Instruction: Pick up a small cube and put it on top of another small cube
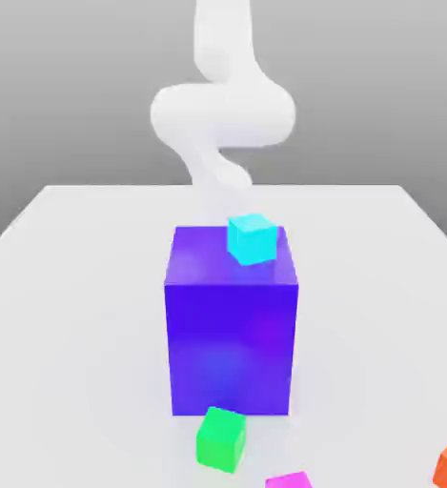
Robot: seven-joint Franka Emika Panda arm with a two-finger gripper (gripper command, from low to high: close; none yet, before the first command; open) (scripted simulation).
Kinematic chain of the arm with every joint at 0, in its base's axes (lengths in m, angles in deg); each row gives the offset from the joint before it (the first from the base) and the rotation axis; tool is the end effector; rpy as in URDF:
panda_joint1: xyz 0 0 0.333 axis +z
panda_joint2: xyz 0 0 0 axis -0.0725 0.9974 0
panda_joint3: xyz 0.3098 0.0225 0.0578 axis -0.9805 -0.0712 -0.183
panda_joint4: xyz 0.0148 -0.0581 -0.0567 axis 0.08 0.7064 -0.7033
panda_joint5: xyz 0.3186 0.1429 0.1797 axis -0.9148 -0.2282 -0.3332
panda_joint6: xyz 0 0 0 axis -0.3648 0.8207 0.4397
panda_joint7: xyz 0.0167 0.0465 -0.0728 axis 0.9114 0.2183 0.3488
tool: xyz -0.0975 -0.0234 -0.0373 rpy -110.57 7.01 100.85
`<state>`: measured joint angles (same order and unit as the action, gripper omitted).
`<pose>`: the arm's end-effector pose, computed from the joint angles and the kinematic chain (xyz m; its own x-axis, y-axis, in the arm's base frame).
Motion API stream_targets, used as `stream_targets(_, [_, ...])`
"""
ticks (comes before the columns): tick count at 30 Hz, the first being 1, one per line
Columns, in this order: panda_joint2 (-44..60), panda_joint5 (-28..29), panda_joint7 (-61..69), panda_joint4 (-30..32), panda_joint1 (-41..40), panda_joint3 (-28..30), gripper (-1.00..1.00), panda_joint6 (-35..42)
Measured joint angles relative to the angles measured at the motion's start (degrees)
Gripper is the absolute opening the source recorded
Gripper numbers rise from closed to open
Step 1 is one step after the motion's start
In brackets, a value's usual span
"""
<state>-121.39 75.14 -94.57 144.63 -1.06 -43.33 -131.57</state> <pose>0.3713 -0.0005 0.6894 0.5760 -0.6516 0.4936 -0.4528 -0.7571 -0.4709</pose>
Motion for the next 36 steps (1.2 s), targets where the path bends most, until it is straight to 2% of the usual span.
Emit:
stream_targets(12, [18.77,-6.69,29.88,-0.86,13.19,10.5,0.0,-4.26])
stream_targets(21, [32.97,-13.45,53.22,-1.55,19.23,14.87,0.0,-7.24])
stream_targets(29, [45.24,-17.61,72.69,-2.09,21.03,14.64,0.0,-10.08])
stream_targets(36, [54.9,-16.76,86.64,-2.27,20.25,12.67,0.0,-13.49])
